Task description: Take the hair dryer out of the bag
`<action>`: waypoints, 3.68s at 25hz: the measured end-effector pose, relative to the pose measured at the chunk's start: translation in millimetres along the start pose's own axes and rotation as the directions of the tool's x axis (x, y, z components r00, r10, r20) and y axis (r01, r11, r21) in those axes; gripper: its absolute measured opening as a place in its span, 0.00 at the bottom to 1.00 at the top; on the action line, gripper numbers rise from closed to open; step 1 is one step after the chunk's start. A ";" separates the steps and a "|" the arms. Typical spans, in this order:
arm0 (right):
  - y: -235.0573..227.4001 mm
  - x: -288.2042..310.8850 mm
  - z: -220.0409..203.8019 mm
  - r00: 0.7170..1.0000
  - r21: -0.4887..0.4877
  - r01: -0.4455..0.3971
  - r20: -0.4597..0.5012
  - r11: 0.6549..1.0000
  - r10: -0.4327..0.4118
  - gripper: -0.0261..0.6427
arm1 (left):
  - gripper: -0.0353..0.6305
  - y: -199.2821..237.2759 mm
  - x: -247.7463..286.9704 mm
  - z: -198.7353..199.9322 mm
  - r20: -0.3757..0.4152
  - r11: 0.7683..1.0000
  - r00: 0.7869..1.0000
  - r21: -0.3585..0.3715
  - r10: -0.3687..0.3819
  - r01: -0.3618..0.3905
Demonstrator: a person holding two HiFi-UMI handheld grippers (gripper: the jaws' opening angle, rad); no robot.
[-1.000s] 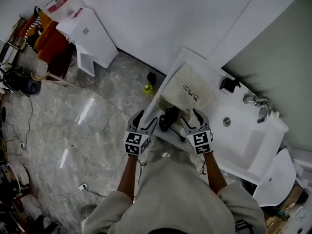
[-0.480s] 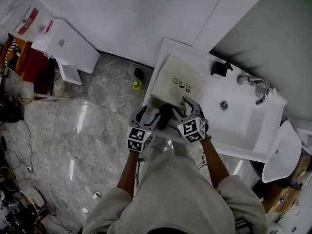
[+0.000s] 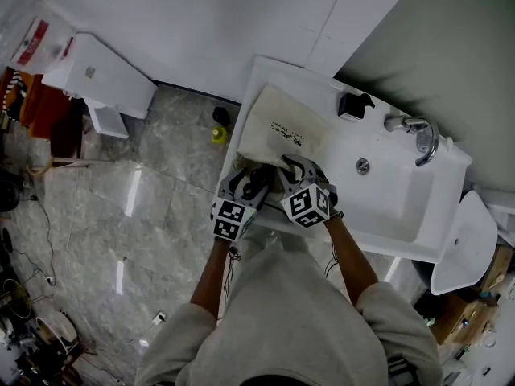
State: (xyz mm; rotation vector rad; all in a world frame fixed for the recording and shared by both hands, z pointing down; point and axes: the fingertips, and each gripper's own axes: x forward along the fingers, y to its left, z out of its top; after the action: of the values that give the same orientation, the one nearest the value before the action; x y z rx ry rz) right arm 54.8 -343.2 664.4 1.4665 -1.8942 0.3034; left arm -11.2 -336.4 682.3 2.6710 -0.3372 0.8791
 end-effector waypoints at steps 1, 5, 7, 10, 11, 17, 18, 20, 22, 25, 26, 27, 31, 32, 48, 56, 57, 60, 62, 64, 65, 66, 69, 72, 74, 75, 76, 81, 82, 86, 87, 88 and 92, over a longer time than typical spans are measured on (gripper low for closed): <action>0.2 -0.9 1.4 1.000 -0.005 -0.005 0.003 1.000 0.005 0.14 | 0.45 -1.6 3.1 -0.3 -0.008 1.000 1.000 0.001 0.000 0.000; -2.2 -5.9 8.3 1.000 -0.027 -0.022 0.019 0.999 0.023 0.09 | 0.45 -6.8 12.8 1.6 -0.046 1.000 0.999 0.020 0.000 0.001; -4.0 -8.8 13.7 0.999 -0.033 -0.027 0.029 0.999 0.028 0.08 | 0.46 -8.4 18.2 0.2 -0.065 1.000 0.998 0.024 -0.005 0.007; -5.1 -13.4 20.7 0.998 -0.025 -0.034 0.046 0.999 0.035 0.08 | 0.47 -12.5 26.1 -3.3 -0.090 1.000 0.996 0.022 -0.020 0.022; -4.9 -14.5 21.8 0.998 -0.025 -0.036 0.048 0.999 0.037 0.07 | 0.47 -13.5 28.8 -3.4 -0.096 0.999 0.995 0.022 -0.023 0.025; -1.5 -19.4 19.9 0.997 -0.036 -0.049 0.050 0.998 0.051 0.07 | 0.47 -14.4 46.4 4.5 -0.128 0.999 0.992 0.023 -0.020 0.023; -1.3 -19.9 19.4 0.997 -0.036 -0.049 0.050 0.998 0.051 0.07 | 0.47 -13.3 49.2 4.0 -0.136 1.000 0.991 0.021 -0.016 0.019; -1.3 -20.4 19.3 0.997 -0.037 -0.050 0.052 0.998 0.052 0.07 | 0.47 -11.3 55.5 2.5 -0.150 1.000 0.989 0.018 -0.012 0.015; -0.6 -20.8 20.5 0.997 -0.040 -0.053 0.053 0.998 0.055 0.07 | 0.47 -9.5 62.8 -0.3 -0.165 1.000 0.986 0.021 -0.012 0.016; 1.4 -21.1 21.4 0.997 -0.046 -0.058 0.054 0.997 0.061 0.07 | 0.48 -5.8 71.6 -4.5 -0.186 0.999 0.983 0.043 0.004 0.004; 1.2 -21.1 21.2 0.997 -0.046 -0.059 0.055 0.997 0.061 0.07 | 0.48 -5.6 73.5 -3.8 -0.189 0.999 0.982 0.041 0.006 0.002; 0.3 -21.0 21.1 0.997 -0.045 -0.058 0.056 0.997 0.061 0.07 | 0.48 -5.3 76.3 -3.4 -0.193 0.999 0.981 0.041 0.006 0.002; -0.2 -21.0 22.3 0.996 -0.045 -0.062 0.057 0.997 0.064 0.07 | 0.48 -4.4 84.6 -4.0 -0.234 0.999 0.972 0.048 0.006 0.005; -0.2 -20.7 22.1 0.996 -0.046 -0.063 0.057 0.997 0.066 0.07 | 0.48 -3.8 85.6 -3.5 -0.239 0.999 0.971 0.046 0.008 0.003; -5.6 -16.4 19.7 0.995 -0.004 -0.084 0.060 0.996 0.084 0.06 | 0.48 1.4 98.3 -20.2 -0.346 1.000 0.938 0.017 0.014 -0.009; -8.1 -14.9 16.1 0.994 0.003 -0.094 0.054 0.996 0.093 0.06 | 0.48 4.4 99.3 -20.5 -0.361 0.999 0.931 0.035 0.048 -0.038; -8.7 -14.8 15.4 0.994 0.005 -0.094 0.054 0.996 0.094 0.06 | 0.48 4.9 99.4 -20.6 -0.364 0.998 0.930 0.040 0.057 -0.046; -10.2 -15.1 13.9 0.994 0.012 -0.097 0.055 0.995 0.096 0.06 | 0.45 5.0 100.2 -20.3 -0.366 0.997 0.928 0.051 0.071 -0.057; -11.0 -14.9 13.9 0.994 0.011 -0.097 0.057 0.995 0.096 0.06 | 0.41 4.7 101.0 -19.7 -0.369 0.998 0.927 0.048 0.064 -0.049; -12.1 -14.1 14.8 0.994 0.011 -0.097 0.058 0.995 0.097 0.06 | 0.40 4.9 101.0 -18.0 -0.372 0.998 0.927 0.037 0.052 -0.041; -12.4 -14.0 15.3 0.994 0.011 -0.099 0.058 0.995 0.098 0.06 | 0.39 4.9 100.7 -17.7 -0.375 0.999 0.926 0.031 0.047 -0.039; -12.3 -14.1 15.5 0.993 0.010 -0.100 0.057 0.995 0.099 0.06 | 0.39 4.9 100.3 -18.1 -0.378 0.999 0.925 0.025 0.043 -0.036; -11.3 -14.1 14.7 0.993 -0.002 -0.102 0.053 0.995 0.102 0.06 | 0.37 5.2 98.9 -17.5 -0.378 0.999 0.925 0.011 0.032 -0.030; -9.8 -13.4 12.4 0.994 -0.008 -0.102 0.048 0.995 0.102 0.06 | 0.36 5.7 96.6 -17.5 -0.369 1.000 0.929 0.006 0.031 -0.031; -9.2 -12.4 11.6 0.994 -0.012 -0.100 0.046 0.995 0.100 0.06 | 0.35 5.7 94.2 -15.8 -0.365 1.000 0.931 0.007 0.027 -0.026; -8.9 -12.2 11.3 0.994 -0.013 -0.098 0.045 0.995 0.099 0.06 | 0.35 5.4 92.5 -15.0 -0.365 1.000 0.931 0.011 0.025 -0.023; -8.8 -11.9 11.1 0.994 -0.014 -0.096 0.045 0.995 0.097 0.06 | 0.35 4.9 90.6 -14.9 -0.366 1.000 0.930 0.017 0.024 -0.019; -9.1 -11.4 10.7 0.995 -0.017 -0.094 0.041 0.995 0.094 0.06 | 0.34 1.4 78.4 -17.5 -0.361 1.000 0.932 0.020 0.024 -0.018; -9.3 -11.6 10.7 0.995 -0.016 -0.093 0.040 0.996 0.093 0.06 | 0.34 0.8 75.5 -18.1 -0.360 1.000 0.933 0.020 0.025 -0.019; -9.4 -12.1 9.9 0.995 -0.017 -0.089 0.037 0.996 0.090 0.06 | 0.34 -2.3 60.3 -29.0 -0.382 1.000 0.924 0.015 0.025 -0.021; -8.9 -12.5 9.6 0.995 -0.018 -0.089 0.036 0.996 0.090 0.06 | 0.34 -3.2 55.3 -32.6 -0.388 1.000 0.921 0.010 0.024 -0.022; -8.4 -13.0 9.5 0.995 -0.020 -0.090 0.036 0.996 0.090 0.06 | 0.34 -3.8 50.2 -35.7 -0.392 1.000 0.920 0.005 0.024 -0.024; -5.9 -13.5 7.5 0.995 -0.023 -0.094 0.034 0.995 0.095 0.06 | 0.34 -5.2 34.3 -47.2 -0.417 0.999 0.908 0.009 0.032 -0.031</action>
State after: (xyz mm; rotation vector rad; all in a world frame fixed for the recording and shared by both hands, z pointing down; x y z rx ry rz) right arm 58.7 -339.4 648.8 1.3786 -1.9923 0.3025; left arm -7.9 -318.9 738.1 2.3960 -0.2750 1.4242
